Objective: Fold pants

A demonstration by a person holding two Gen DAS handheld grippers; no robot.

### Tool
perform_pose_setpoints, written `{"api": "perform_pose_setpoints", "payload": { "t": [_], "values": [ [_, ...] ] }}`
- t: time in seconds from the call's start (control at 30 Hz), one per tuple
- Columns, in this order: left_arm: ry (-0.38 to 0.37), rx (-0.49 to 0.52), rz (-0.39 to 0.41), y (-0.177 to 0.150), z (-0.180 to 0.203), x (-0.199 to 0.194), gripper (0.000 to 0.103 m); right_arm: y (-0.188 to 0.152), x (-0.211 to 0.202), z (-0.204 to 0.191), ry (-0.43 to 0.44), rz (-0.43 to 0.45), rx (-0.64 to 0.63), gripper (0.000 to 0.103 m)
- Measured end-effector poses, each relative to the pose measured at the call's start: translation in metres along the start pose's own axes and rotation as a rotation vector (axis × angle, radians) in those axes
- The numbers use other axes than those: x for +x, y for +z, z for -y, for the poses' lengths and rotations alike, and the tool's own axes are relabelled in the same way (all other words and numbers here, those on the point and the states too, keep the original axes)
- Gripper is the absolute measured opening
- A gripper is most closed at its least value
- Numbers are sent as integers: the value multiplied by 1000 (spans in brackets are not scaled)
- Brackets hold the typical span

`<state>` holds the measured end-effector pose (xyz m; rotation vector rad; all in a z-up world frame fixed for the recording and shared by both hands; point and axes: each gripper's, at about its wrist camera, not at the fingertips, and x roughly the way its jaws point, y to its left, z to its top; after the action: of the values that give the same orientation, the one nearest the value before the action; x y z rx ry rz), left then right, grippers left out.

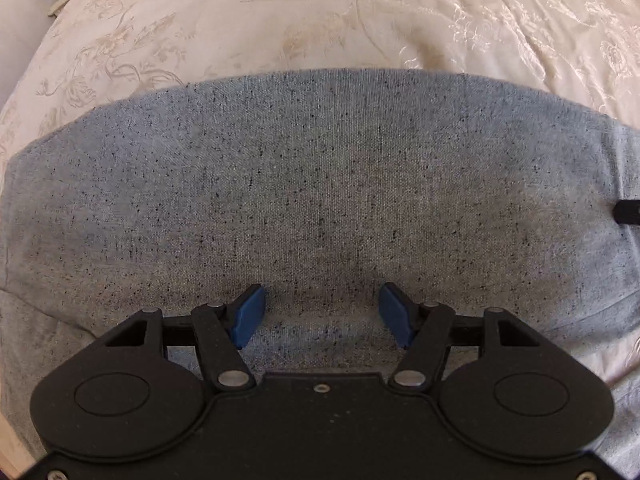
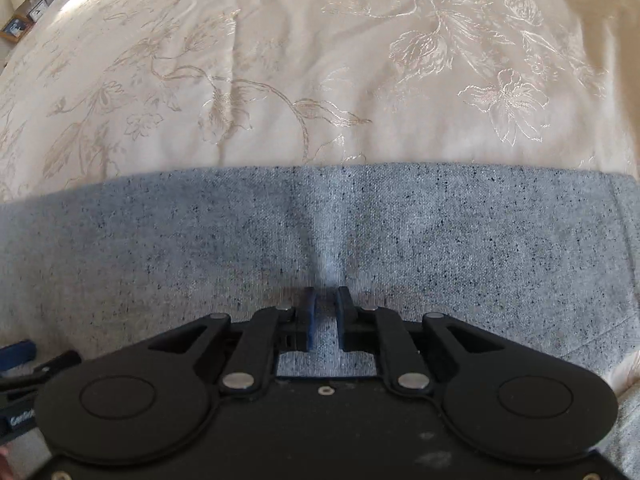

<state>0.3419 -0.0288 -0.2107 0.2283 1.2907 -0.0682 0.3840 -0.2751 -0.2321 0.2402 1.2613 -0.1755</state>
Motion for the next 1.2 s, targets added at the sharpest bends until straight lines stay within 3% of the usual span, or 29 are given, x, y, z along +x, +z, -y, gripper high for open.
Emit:
{"api": "perform_pose_setpoints", "payload": {
  "t": [0.07,0.2,0.3,0.4,0.53,0.73,0.87,0.93,1.2],
  "values": [
    [-5,-25,19,-3,-7,-13,50,-12,-18,-1,-2,31,-44,15],
    [-40,-71,78,-25,-21,-52,50,-46,-64,9,34,87,-65,15],
    [-68,-76,97,-60,-22,-76,50,-82,-88,16,57,93,-49,15],
    [-74,-31,62,-96,-10,-76,50,-124,-89,21,56,51,-35,15],
    [-43,32,-74,-141,7,-53,50,-176,-71,28,27,-51,8,15],
    [-15,93,-59,-180,16,-66,50,-228,-82,31,44,-108,-4,13],
    [-8,77,-66,-176,17,-67,50,-231,-107,46,15,-63,-3,16],
    [-7,46,-81,-172,17,-65,50,-224,-123,66,-12,-11,47,25],
    [39,3,-82,-172,27,-63,51,-193,-136,187,-219,52,272,30]
  ]
}}
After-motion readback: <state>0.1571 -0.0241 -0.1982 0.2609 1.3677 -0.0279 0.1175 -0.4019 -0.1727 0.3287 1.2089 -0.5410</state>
